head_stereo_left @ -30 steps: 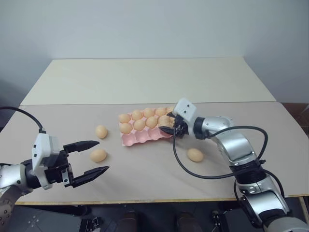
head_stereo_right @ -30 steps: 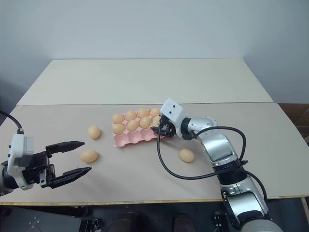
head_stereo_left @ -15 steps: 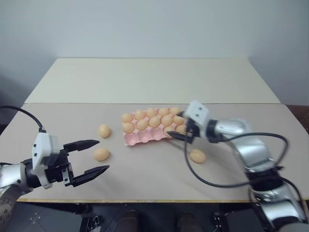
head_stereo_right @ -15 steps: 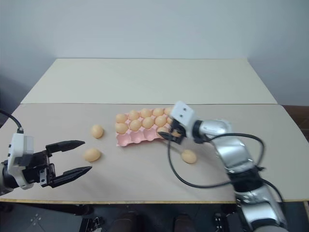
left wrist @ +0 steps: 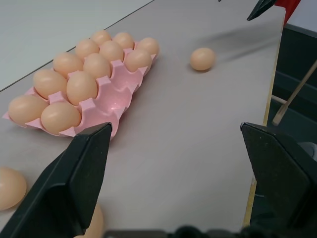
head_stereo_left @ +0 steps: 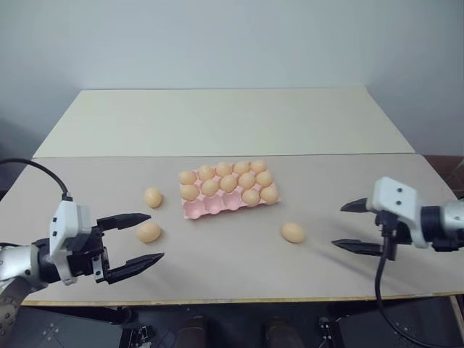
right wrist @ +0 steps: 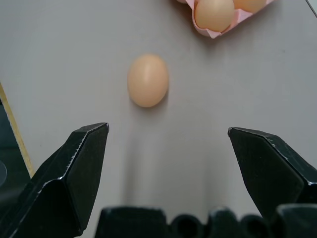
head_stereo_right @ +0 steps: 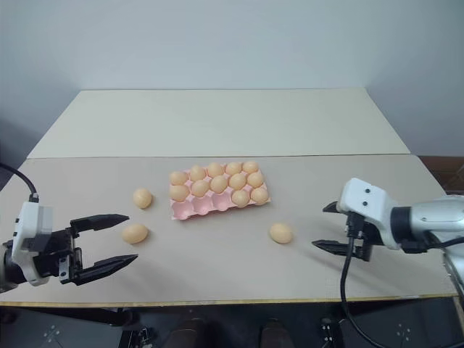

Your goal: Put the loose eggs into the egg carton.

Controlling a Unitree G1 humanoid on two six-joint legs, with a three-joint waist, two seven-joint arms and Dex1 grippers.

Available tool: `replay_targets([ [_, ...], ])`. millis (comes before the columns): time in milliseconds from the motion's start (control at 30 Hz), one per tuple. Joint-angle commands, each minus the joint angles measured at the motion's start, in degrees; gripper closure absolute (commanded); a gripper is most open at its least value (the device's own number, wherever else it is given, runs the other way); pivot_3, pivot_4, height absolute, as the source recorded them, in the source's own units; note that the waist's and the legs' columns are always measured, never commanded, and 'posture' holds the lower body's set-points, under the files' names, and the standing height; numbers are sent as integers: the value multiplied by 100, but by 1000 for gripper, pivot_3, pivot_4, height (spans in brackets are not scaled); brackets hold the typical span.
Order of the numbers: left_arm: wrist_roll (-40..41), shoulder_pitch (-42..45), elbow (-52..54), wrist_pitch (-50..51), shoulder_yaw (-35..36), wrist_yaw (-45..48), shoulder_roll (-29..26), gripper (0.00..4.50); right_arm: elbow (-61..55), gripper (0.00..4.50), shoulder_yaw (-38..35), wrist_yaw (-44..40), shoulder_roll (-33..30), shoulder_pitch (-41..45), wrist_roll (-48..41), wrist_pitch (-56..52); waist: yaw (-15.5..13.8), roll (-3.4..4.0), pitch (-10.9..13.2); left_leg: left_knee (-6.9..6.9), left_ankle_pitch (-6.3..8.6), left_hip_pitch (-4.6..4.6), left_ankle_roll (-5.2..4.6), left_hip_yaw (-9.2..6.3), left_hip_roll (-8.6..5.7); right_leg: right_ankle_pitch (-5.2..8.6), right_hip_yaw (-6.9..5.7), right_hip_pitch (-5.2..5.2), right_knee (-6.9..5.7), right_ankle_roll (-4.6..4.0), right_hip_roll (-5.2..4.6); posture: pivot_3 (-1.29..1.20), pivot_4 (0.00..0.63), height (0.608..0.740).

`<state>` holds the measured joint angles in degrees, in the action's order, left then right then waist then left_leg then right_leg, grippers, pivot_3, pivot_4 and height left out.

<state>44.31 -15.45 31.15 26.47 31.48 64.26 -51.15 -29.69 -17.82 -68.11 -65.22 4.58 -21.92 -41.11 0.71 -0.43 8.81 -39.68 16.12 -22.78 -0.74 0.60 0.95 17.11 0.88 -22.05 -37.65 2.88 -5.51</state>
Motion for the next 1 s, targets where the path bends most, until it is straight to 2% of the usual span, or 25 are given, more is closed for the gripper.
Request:
replay_targets([
  [33, 11, 69, 1, -46, 126, 43, -76, 0, -146, 26, -373, -40, -80, -124, -141, 146, -2, 0, 0, 0, 0, 0, 0, 0, 0, 0, 0, 0, 0, 0, 0, 0, 150, 740],
  [367, 60, 112, 53, 12, 109, -35, -69, 0, -144, 26, -235, 203, -77, -78, -246, 105, -3, -1, 1, -1, 0, -1, 0, 0, 1, 0, 1, 0, 0, 0, -2, 0, 150, 740],
  [567, 75, 203, 123, 41, -48, -107, -58, 0, -194, 26, 691, 648, 284, 365, -171, 128, 5, -2, 0, -1, 0, 0, 0, 0, 0, 0, 2, -1, -1, 0, 0, 0, 150, 740],
  [767, 69, 304, 94, 52, -120, -89, -112, 0, 323, 26, 2246, 1287, 903, 1372, 489, -114, 11, -3, 1, -4, -1, -1, 1, 1, 0, 0, 4, -6, -6, 0, 0, 0, 150, 740],
  [1000, 107, 314, 138, 104, -104, -117, -94, 0, 592, 26, 3036, 1465, 1290, 1918, 795, -478, -11, -3, 1, -4, -1, -10, 0, -1, -1, 0, 0, -13, -3, 0, -2, 0, 150, 740],
])
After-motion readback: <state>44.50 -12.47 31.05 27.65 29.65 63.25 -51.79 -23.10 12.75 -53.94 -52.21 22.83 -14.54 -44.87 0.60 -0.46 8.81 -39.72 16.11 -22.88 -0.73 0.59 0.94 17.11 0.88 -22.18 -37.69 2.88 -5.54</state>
